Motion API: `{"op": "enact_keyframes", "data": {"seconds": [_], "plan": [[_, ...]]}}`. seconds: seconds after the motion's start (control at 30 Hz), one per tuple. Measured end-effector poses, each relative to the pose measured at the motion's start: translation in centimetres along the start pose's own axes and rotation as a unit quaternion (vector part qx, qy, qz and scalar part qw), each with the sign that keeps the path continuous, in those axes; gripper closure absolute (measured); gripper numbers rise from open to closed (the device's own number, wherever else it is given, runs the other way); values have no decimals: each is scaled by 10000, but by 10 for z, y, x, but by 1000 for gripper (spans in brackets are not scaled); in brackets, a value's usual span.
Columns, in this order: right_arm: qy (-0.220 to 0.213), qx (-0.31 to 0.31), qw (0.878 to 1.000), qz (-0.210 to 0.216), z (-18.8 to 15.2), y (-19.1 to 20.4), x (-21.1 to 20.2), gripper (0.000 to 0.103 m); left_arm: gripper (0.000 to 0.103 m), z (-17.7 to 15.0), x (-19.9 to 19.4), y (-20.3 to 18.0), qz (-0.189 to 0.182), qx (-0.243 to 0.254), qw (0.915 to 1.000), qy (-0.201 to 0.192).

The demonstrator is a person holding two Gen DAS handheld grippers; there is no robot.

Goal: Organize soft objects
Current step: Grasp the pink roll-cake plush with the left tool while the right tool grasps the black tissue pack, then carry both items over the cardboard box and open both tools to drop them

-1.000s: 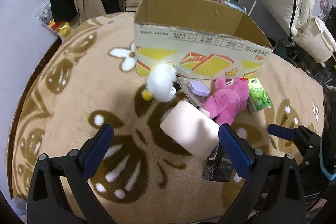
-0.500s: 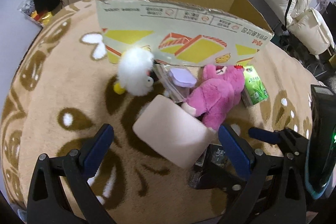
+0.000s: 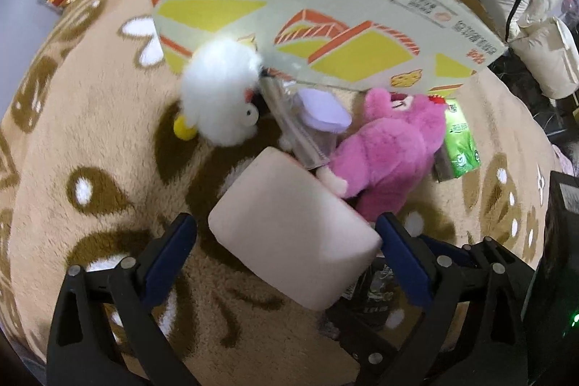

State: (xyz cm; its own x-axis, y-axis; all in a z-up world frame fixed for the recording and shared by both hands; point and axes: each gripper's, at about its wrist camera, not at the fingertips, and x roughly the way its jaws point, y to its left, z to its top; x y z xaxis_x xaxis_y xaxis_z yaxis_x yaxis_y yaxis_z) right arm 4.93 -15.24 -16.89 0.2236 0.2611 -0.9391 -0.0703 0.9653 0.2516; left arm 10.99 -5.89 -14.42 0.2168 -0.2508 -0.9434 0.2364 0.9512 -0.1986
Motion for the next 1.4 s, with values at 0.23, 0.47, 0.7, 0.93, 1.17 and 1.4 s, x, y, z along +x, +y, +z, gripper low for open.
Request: {"op": "enact_keyframes", "data": {"seconds": [0.23, 0.47, 0.7, 0.93, 1.17, 1.4], "plan": [[25, 2, 9989, -472, 3, 4, 4, 36, 32, -5, 5, -2, -204, -1, 9997, 151], [-101, 16, 9986, -524, 2, -5, -7, 38, 56, -10, -3, 2, -119, -7, 9999, -73], [-557, 113, 9969, -543, -4, -20, -29, 40, 67, -20, -25, 15, 412, -120, 9977, -521], [-1526, 73, 9868, -545, -4, -25, -69, 40, 67, -30, -56, 13, 506, -93, 9926, -1096], [-2337, 36, 9699, -683, -10, -21, -106, 40, 67, -48, -106, 4, 683, 132, 9742, -2148], [-3200, 132, 9422, -986, -11, -18, -138, 40, 66, -56, -142, -3, 870, 298, 9455, -3123]]}}
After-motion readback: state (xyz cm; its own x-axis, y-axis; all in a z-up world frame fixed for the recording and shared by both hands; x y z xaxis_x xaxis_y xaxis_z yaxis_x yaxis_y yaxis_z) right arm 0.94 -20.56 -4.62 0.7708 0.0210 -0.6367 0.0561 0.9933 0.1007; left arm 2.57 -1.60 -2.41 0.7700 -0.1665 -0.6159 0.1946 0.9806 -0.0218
